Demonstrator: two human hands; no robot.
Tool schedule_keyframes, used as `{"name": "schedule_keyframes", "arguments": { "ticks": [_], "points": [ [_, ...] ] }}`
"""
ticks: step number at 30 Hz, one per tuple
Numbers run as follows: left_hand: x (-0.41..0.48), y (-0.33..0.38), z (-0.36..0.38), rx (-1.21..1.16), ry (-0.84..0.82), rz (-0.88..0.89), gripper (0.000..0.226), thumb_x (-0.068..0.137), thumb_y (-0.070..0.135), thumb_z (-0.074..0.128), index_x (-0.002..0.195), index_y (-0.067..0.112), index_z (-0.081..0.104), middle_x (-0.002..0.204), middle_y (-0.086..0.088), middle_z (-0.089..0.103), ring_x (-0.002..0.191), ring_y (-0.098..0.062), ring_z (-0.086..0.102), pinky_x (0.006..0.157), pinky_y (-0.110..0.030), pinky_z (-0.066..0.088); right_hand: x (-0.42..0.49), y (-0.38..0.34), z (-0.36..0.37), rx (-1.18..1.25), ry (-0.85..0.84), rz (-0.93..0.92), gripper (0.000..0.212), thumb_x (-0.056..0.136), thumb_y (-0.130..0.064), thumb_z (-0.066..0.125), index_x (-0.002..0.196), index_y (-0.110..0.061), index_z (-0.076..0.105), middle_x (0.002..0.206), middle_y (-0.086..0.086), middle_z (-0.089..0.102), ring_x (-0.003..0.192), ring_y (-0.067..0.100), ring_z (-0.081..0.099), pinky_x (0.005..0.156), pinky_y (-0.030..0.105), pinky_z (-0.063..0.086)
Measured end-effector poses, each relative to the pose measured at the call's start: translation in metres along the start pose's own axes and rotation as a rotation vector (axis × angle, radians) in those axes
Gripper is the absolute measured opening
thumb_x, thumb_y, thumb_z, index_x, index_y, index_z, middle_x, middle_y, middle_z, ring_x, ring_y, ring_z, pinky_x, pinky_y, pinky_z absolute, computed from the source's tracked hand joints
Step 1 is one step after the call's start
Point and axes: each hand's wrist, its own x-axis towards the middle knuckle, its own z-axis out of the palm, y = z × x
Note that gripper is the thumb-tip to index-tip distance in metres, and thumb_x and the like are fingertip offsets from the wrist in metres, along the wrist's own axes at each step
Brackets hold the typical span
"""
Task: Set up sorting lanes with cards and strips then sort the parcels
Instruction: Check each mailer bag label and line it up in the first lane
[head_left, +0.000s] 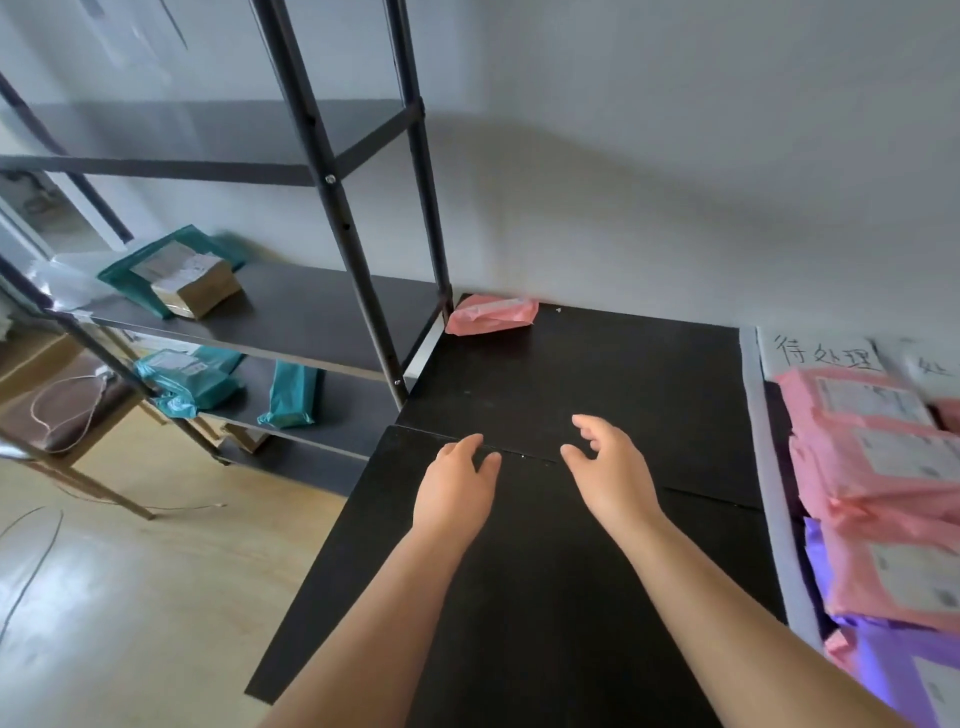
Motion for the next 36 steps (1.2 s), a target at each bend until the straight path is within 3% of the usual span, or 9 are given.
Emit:
{"name": "schedule_keyframes", "arguments": {
  "ticks": [11,17,21,23,28,30,33,36],
  "points": [
    [0.169,0.008,-0.001,0.113,-0.071,0.058,0.053,0.102,0.036,0.049,0.150,0.021,0.037,0.150,-0.004,0.042,0.128,-0.024,0.050,0.098,-0.037,0.045,0.142,-0.026,0.036,-0.114,0.006,0.048,0.045,0.099,-0.036,0.059,0.142,-0.026,0.051,0.135,-0.003,0.058,0.119,0.015,0.058,0.085,0.024,0.043],
    [0.271,0.001,0.004,0.207,-0.126,0.111,0.054,0.102,0.028,0.049,0.152,0.016,0.033,0.154,-0.007,0.038,0.137,-0.028,0.041,0.107,-0.041,0.040,0.223,-0.037,0.068,-0.139,-0.027,0.117,0.049,0.098,-0.041,0.058,0.143,-0.021,0.050,0.135,0.000,0.060,0.119,0.019,0.059,0.095,0.034,0.048],
    [0.331,0.001,0.015,0.280,-0.160,0.130,0.054,0.101,0.026,0.048,0.152,0.017,0.031,0.156,-0.005,0.034,0.139,-0.030,0.034,0.107,-0.045,0.039,0.283,-0.043,0.087,-0.151,-0.030,0.177,0.049,0.100,-0.039,0.056,0.144,-0.019,0.049,0.136,0.001,0.060,0.120,0.019,0.059,0.089,0.031,0.045],
    [0.357,-0.001,0.022,0.320,-0.158,0.181,0.056,0.101,0.024,0.047,0.153,0.017,0.028,0.158,-0.005,0.029,0.143,-0.029,0.028,0.112,-0.045,0.035,0.311,-0.042,0.094,-0.136,-0.007,0.185,0.048,0.100,-0.037,0.055,0.143,-0.017,0.050,0.134,0.002,0.062,0.119,0.020,0.060,0.085,0.030,0.044],
    [0.408,-0.006,0.046,0.445,-0.162,0.222,0.061,0.102,0.022,0.042,0.157,0.019,0.016,0.167,-0.003,0.007,0.153,-0.025,0.004,0.124,-0.044,0.010,0.370,-0.035,0.110,-0.138,0.016,0.267,0.046,0.100,-0.036,0.053,0.141,-0.016,0.052,0.132,0.002,0.062,0.120,0.022,0.059,0.095,0.037,0.047],
    [0.418,-0.009,0.056,0.497,-0.152,0.252,0.062,0.103,0.022,0.040,0.158,0.018,0.013,0.167,-0.003,0.008,0.153,-0.024,0.002,0.124,-0.045,0.005,0.386,-0.028,0.119,-0.145,0.007,0.292,0.037,0.100,-0.036,0.052,0.130,-0.016,0.060,0.114,0.001,0.067,0.106,0.021,0.063,0.088,0.037,0.050],
    [0.421,-0.016,0.069,0.542,-0.076,0.295,0.061,0.102,0.021,0.041,0.157,0.018,0.016,0.165,-0.002,0.017,0.152,-0.024,0.008,0.124,-0.048,0.002,0.398,-0.019,0.131,-0.134,0.028,0.288,0.024,0.099,-0.034,0.052,0.101,-0.015,0.066,0.080,-0.003,0.062,0.075,0.017,0.060,0.064,0.032,0.045],
    [0.413,-0.022,0.076,0.556,-0.045,0.312,0.061,0.102,0.021,0.042,0.157,0.019,0.017,0.164,-0.002,0.019,0.152,-0.022,0.009,0.123,-0.050,-0.002,0.402,-0.017,0.138,-0.075,0.083,0.296,0.021,0.099,-0.031,0.054,0.091,-0.015,0.065,0.073,-0.004,0.060,0.062,0.010,0.054,0.053,0.028,0.041]
  ]
}}
